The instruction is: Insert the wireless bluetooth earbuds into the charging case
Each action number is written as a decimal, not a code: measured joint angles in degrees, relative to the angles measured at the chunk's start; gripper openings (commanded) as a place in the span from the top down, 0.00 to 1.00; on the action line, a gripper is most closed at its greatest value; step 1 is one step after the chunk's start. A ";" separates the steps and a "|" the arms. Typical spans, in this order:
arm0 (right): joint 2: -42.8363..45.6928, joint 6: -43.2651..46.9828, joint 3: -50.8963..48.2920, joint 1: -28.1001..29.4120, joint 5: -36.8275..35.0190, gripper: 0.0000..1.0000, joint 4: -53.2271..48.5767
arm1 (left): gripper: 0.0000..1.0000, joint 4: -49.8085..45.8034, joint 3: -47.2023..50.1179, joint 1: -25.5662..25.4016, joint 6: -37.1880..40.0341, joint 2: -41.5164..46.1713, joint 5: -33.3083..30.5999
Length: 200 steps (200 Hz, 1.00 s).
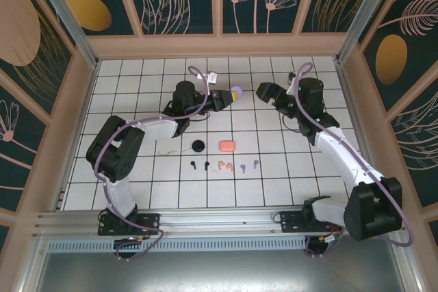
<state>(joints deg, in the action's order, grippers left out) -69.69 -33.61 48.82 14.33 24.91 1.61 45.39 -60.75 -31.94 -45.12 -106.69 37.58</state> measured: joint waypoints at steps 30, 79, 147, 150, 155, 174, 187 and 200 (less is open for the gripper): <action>0.46 6.78 -2.67 0.00 6.08 0.15 2.32 | 1.00 -4.31 -1.92 -0.28 2.51 0.07 6.56; -0.20 10.80 -2.80 0.94 11.30 0.19 5.68 | 1.00 -8.35 -2.25 -0.42 4.02 0.44 11.50; -4.44 11.93 -2.78 2.67 11.23 0.26 5.95 | 1.00 -8.59 -3.26 -0.42 3.98 1.25 12.87; -4.52 11.96 -2.78 2.64 11.15 0.26 5.95 | 1.00 -8.59 -3.26 -0.42 3.98 1.33 12.96; -4.68 12.09 -2.78 2.64 11.06 0.27 5.95 | 1.00 -8.57 -3.26 -0.42 3.98 1.42 13.03; -5.29 12.28 -2.64 2.64 10.73 0.30 6.01 | 1.00 -8.74 -3.32 -0.42 3.96 1.77 12.96; -5.70 12.28 -2.29 2.60 10.56 0.33 6.08 | 1.00 -8.76 -3.32 -0.31 3.96 1.77 12.92; -6.10 12.28 -2.16 2.49 10.56 0.35 6.36 | 1.00 -8.90 -3.32 -0.31 3.96 1.77 12.55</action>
<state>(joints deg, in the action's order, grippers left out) -75.79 -21.32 46.65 16.82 35.46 7.97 36.49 -64.07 -32.25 -41.17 -104.92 50.13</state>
